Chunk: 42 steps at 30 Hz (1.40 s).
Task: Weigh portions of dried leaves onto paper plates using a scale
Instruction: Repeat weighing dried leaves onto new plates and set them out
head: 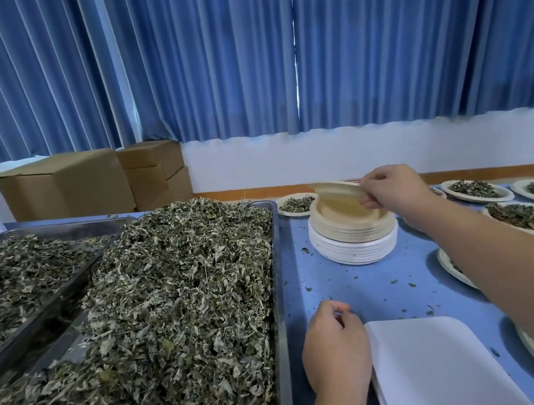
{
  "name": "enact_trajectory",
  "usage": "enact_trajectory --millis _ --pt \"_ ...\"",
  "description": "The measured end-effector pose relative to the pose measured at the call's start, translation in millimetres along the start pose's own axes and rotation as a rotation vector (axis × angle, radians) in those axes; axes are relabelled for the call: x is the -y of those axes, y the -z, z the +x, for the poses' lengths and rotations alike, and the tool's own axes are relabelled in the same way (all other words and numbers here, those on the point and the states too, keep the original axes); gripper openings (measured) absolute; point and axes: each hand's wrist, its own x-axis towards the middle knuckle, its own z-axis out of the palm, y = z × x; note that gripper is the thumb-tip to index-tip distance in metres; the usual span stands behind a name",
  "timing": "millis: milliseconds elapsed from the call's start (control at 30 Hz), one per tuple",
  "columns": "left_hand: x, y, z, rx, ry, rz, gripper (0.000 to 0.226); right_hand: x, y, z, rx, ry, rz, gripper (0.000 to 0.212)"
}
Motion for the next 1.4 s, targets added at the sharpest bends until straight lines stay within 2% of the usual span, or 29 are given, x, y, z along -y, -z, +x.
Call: enact_trajectory --millis 133,267,333,433,567,767,933,1100,1267,1400 --pt "1 -2 1 -0.002 -0.013 0.010 0.014 -17 6 -25 -0.071 0.015 0.169 0.018" --pt "2 -4 1 -0.031 -0.030 0.002 0.015 -32 27 -63 -0.076 0.078 0.224 0.019" --pt "0 -4 -1 -0.068 -0.038 -0.120 0.017 -43 42 -87 -0.083 0.094 0.225 0.019" --pt "-5 4 -2 -0.116 -0.012 -0.439 0.025 -63 67 -124 -0.050 0.076 0.250 0.026" --pt "-11 13 -3 -0.008 0.078 -0.682 0.021 -86 96 -163 0.064 0.045 0.315 0.030" --pt "-13 11 -18 0.113 -0.003 -0.713 0.027 -99 109 -190 0.167 0.098 0.218 0.034" --pt "-21 17 -34 0.146 0.008 -0.614 0.013 -97 113 -199 0.282 0.130 0.088 0.032" --pt "-17 19 -36 0.067 -0.120 -0.284 0.016 -95 113 -205 0.343 0.124 0.086 0.029" --pt "-7 18 -32 0.002 -0.163 -0.045 0.017 -97 112 -208 0.397 0.108 0.060 0.026" --pt "-1 19 -31 0.023 -0.199 0.156 0.010 -97 112 -207 0.413 0.143 0.014 0.037"
